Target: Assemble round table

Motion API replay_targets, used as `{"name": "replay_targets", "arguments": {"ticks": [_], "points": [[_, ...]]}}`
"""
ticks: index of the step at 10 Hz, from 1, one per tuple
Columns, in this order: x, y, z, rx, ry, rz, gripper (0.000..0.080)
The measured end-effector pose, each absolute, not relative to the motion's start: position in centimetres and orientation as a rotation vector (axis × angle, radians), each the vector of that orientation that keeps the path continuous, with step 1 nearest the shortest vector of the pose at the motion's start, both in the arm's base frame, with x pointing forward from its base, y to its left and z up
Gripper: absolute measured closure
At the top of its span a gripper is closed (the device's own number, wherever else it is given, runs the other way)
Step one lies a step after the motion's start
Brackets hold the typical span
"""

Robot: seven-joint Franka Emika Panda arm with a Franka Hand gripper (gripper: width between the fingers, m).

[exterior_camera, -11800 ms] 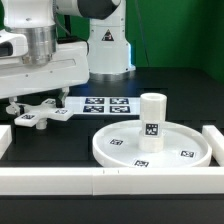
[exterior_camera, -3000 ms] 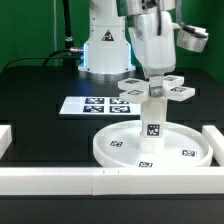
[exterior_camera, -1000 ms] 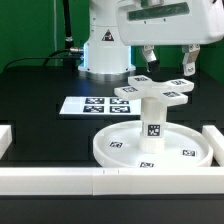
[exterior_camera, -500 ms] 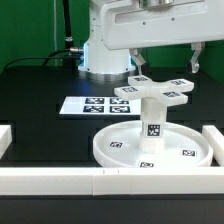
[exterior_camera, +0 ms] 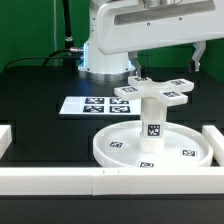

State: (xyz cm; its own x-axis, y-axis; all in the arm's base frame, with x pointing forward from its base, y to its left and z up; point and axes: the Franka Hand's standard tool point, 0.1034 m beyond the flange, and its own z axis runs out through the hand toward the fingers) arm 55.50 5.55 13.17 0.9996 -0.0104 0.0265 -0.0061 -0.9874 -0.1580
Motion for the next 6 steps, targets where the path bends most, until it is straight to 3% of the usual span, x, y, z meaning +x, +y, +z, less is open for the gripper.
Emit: {"name": "replay_targets", "arguments": {"ticks": [2, 6], "points": [[55.5, 5.51, 13.16, -2.981, -0.138, -0.052, 0.015], [55.5, 5.11, 12.7, -2.918, -0.913, -0.048, 0.015]]}}
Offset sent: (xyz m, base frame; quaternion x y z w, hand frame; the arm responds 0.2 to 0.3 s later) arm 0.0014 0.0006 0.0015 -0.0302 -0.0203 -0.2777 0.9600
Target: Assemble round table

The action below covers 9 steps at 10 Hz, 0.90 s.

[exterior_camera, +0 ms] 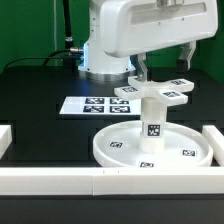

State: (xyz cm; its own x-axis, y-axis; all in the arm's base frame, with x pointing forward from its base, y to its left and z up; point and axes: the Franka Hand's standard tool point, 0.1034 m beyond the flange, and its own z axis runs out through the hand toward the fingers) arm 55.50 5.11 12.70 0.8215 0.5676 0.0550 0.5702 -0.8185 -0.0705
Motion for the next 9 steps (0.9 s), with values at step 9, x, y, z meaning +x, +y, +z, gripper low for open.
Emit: {"name": "replay_targets", "arguments": {"ticks": [9], "points": [[55.31, 4.18, 11.82, -2.58, -1.715, -0.033, 0.015]]}}
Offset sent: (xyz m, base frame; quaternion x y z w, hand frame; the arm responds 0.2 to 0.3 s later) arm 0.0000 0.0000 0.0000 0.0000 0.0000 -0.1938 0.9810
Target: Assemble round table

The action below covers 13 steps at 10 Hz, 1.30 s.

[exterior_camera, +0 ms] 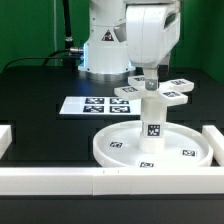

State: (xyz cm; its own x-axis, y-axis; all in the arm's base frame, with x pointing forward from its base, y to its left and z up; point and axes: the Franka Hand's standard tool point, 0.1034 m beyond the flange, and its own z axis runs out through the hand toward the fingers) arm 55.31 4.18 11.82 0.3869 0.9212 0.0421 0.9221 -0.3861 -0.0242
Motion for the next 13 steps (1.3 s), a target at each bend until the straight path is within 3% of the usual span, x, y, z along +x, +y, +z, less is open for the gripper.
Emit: {"name": "replay_targets", "arguments": {"ticks": [9, 10, 13], "points": [[54.9, 3.7, 10.2, -2.58, -1.697, 0.008, 0.0162], [54.9, 3.6, 10.2, -2.58, -1.697, 0.009, 0.033], [54.9, 3.6, 10.2, -2.595, -1.675, 0.01, 0.0354]]}}
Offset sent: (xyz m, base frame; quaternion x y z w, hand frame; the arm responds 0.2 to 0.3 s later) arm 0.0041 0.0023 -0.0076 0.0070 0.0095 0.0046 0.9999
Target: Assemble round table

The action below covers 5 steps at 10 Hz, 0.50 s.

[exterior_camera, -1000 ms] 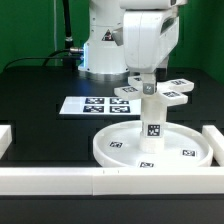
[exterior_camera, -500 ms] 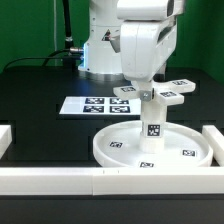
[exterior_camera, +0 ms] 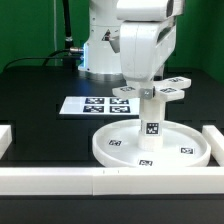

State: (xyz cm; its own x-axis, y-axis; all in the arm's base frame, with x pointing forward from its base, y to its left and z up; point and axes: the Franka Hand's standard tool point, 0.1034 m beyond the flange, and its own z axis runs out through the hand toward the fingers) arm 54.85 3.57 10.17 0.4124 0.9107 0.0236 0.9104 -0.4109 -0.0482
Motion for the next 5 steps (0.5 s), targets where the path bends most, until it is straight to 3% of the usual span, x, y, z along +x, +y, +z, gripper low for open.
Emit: {"name": "replay_targets", "arguments": {"ticks": [2, 5], "points": [[54.85, 3.6, 10.16, -2.615, -1.64, 0.009, 0.0354], [54.82, 3.52, 10.1, -2.852, -1.157, 0.011, 0.0353]]}}
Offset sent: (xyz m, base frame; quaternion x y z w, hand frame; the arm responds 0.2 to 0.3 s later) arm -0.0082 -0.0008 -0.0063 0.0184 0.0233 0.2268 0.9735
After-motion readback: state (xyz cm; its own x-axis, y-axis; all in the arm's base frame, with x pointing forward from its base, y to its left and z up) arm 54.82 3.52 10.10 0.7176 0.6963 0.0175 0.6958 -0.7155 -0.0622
